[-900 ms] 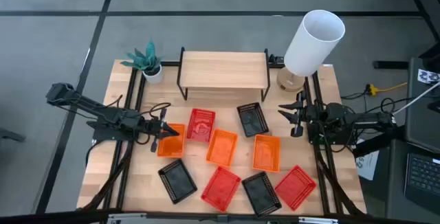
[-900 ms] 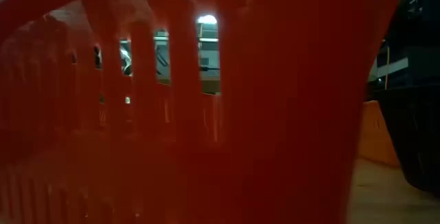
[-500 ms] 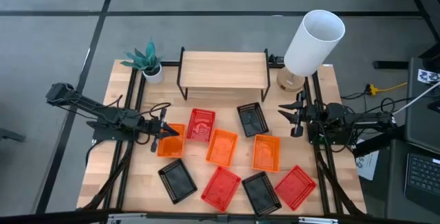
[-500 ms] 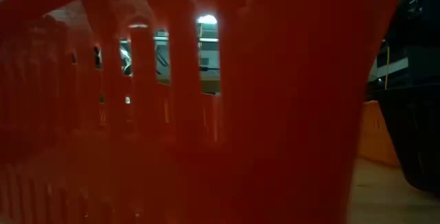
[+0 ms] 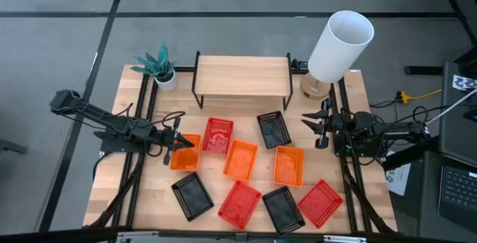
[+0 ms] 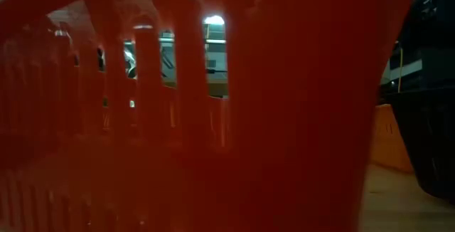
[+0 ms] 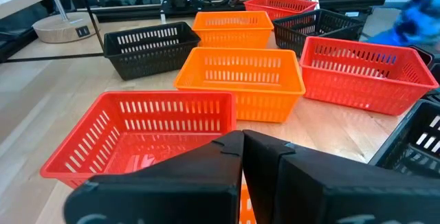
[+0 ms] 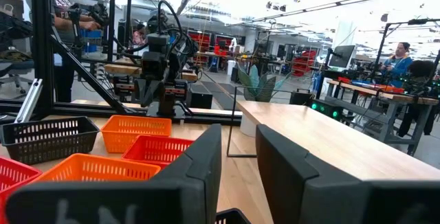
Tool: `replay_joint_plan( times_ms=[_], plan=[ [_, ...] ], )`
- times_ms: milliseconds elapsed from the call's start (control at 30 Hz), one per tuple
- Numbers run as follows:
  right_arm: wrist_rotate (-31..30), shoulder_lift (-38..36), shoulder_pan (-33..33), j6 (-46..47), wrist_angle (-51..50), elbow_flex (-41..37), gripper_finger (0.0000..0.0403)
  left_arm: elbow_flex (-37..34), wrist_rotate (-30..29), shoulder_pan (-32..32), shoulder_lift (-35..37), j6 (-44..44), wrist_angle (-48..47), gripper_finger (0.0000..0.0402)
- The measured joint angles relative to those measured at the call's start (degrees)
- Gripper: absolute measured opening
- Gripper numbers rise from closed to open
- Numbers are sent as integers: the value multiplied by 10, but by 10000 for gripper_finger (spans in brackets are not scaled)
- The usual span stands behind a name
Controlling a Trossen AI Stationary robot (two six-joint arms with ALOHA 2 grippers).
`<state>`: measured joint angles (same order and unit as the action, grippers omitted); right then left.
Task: Stack baskets on shelf by color
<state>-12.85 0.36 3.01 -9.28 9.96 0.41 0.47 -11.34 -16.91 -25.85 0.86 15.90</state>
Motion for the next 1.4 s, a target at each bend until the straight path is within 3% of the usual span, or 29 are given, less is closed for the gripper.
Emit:
replay_joint_plan(
  times_ms=[1000, 1167, 1267, 1400],
  plan=[
    [2, 0, 0, 8, 0, 0, 92, 0, -14, 0, 0, -25, 11, 0],
    [31, 0, 0, 85, 12, 0, 92, 0, -12, 0, 0, 47, 72, 0],
    [55, 0, 0, 171, 10, 0, 92, 0, -14, 0, 0, 46, 124, 0],
    [159, 0, 0, 254, 57, 0, 92, 0, -14, 0, 0, 7, 167, 0]
  ],
)
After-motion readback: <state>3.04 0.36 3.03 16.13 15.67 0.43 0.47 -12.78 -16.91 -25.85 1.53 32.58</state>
